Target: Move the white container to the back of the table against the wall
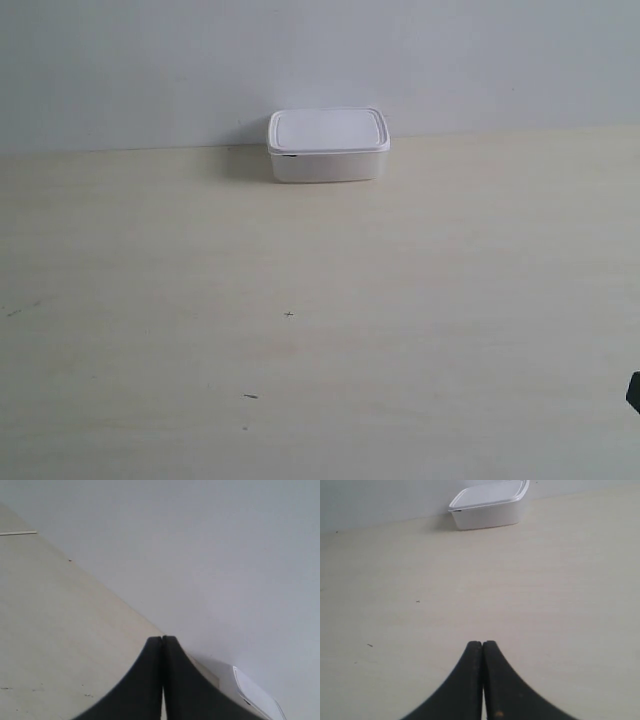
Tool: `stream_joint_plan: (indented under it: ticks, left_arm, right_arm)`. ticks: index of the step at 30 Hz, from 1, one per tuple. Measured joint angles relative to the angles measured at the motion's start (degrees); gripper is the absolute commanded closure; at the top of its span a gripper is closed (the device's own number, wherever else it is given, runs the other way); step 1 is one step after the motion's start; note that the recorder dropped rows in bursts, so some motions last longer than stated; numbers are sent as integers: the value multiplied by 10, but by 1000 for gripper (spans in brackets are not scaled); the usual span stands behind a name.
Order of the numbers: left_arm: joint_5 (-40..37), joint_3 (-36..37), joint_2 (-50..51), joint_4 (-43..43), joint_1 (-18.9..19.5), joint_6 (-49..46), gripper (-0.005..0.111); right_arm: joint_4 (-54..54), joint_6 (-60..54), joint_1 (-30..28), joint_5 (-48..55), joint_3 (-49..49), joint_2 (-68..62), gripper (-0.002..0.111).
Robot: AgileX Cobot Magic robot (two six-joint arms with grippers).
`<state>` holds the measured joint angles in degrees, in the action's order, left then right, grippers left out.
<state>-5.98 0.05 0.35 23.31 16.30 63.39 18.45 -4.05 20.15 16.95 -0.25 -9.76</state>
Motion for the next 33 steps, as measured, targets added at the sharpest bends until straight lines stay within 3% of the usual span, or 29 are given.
stream_joint_plan:
  ticks: [5, 21, 30, 33]
  left_arm:
    - [0, 0, 0, 0, 1, 0, 107]
    - [0, 0, 0, 0, 1, 0, 107]
    - [0, 0, 0, 0, 1, 0, 107]
    - [0, 0, 0, 0, -34, 0, 107]
  right_arm:
    - [0, 0, -5, 1, 0, 39, 108]
    - [0, 0, -168, 0, 0, 94, 108]
    - [0, 0, -183, 0, 0, 94, 108]
    - [0, 0, -183, 0, 0, 94, 108]
